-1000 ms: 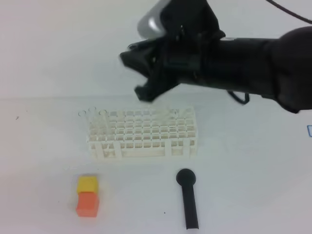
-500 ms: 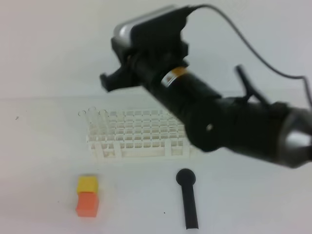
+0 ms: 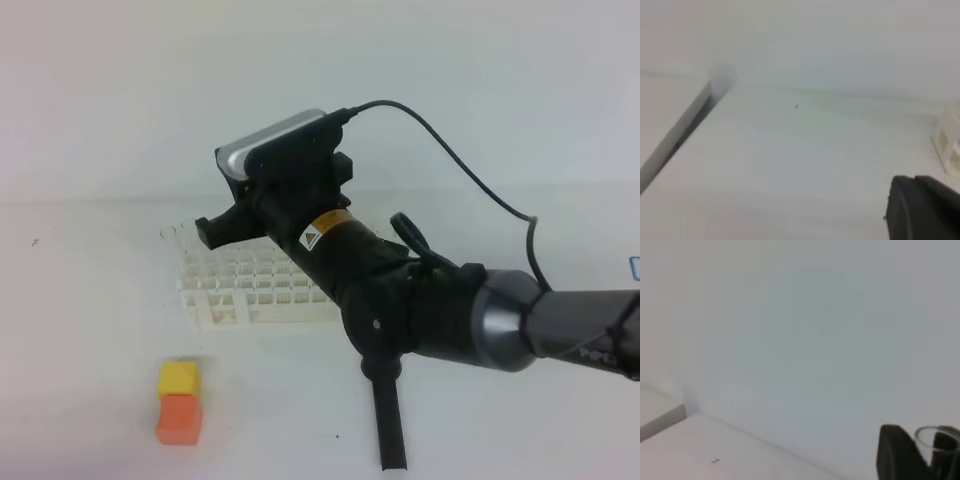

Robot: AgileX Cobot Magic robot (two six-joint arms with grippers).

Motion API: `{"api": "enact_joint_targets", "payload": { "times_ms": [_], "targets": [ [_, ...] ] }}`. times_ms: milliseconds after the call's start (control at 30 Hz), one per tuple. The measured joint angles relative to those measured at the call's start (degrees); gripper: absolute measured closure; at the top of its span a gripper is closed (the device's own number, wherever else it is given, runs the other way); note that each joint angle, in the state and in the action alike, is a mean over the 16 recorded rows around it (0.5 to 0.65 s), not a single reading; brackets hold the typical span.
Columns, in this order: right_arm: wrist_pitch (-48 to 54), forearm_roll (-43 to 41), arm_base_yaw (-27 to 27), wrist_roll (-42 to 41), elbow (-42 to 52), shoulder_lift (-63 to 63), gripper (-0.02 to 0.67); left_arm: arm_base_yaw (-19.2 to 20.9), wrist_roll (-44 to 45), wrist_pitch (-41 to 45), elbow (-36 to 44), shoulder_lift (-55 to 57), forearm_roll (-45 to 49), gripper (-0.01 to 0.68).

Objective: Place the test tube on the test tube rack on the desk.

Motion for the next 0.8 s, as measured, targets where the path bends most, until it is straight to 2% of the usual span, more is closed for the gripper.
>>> {"api": "enact_joint_targets", "payload": {
  "times_ms": [433,600,800],
  "targets": [
    [-4.57,-2.06,0.75,3.08,-0.22,2.57,0.526,-0.78,-2.35,7.33,1.53,0.03,-0.03,0.674],
    [-5.52,-2.21,0.93,3.13,-0.27,3.53,0.526,-4.48,-3.12,7.51,1.53,0.03,1.08,0.674],
    [-6.62,-2.23,0.99,3.01,-0.3,4.76,0.526,-11.74,-4.07,7.93,1.53,0.03,2.95,0.674]
  ]
}}
